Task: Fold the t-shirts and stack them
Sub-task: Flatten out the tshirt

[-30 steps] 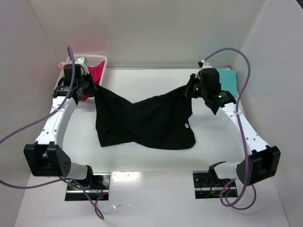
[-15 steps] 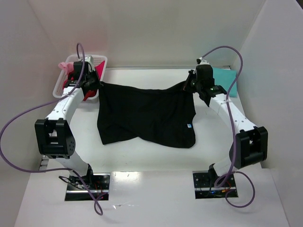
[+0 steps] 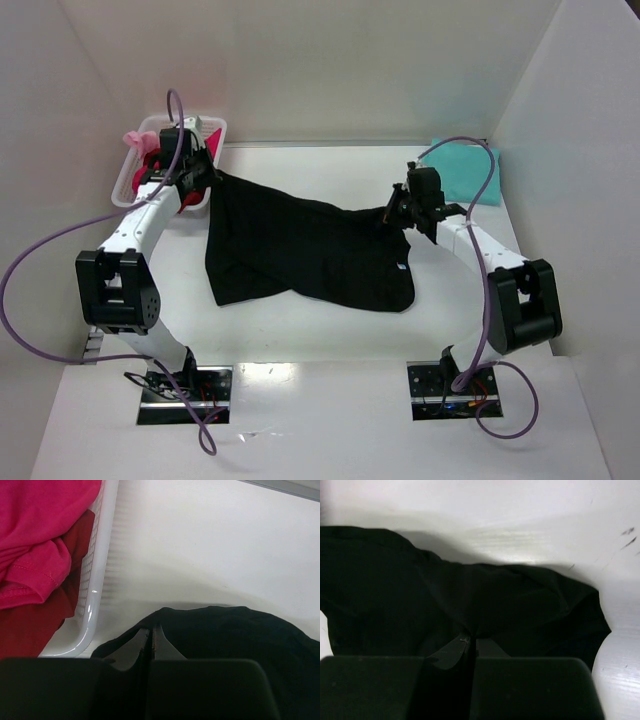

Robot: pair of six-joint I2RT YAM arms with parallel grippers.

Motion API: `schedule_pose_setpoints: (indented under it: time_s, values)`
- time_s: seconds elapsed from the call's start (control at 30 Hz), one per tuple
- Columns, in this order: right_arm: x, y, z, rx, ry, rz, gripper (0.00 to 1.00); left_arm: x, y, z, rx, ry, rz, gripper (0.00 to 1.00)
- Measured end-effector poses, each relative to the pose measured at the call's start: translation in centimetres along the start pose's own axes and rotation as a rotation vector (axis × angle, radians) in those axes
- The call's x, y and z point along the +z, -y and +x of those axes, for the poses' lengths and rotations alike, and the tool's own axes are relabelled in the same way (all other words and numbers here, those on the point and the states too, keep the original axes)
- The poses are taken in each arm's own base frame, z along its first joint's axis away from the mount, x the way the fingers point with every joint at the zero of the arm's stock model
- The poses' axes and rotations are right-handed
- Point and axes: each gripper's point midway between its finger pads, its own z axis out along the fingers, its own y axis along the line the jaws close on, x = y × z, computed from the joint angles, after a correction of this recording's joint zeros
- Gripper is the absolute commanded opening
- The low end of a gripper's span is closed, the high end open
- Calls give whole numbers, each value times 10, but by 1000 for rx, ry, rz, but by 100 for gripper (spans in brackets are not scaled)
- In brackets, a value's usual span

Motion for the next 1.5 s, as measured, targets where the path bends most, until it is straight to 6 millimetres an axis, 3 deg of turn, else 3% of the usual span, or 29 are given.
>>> schedule_pose_setpoints:
  time_s: [0.23,0.33,0.37,0.47,0.57,0.73,0.8,1.13,1.5]
  values:
    - [5,4,18,21,-62,-1,6,2,1,7,3,-15,1,0]
    - [5,5,22,25,-75,0,19,2,2,11,5,-22,2,0]
    - [5,5,21,27,-74,1,31,3,1,12,6,-25,2,0]
    - [5,6,21,29,-74,5,39,3,1,15,6,-33,0,0]
    - [6,7,23,32,-78,11,60,3,1,16,6,-33,1,0]
    - [5,14,32,52,-94,37,80,3,1,16,7,-34,1,0]
    - [4,20,31,73,-89,65,100,3,1,16,8,-34,1,0]
    - [-9,53,-7,202,58,193,100,4,0,18,10,-37,0,0]
    - [2,51,-11,525,84,188,94,5,0,22,12,-43,3,0]
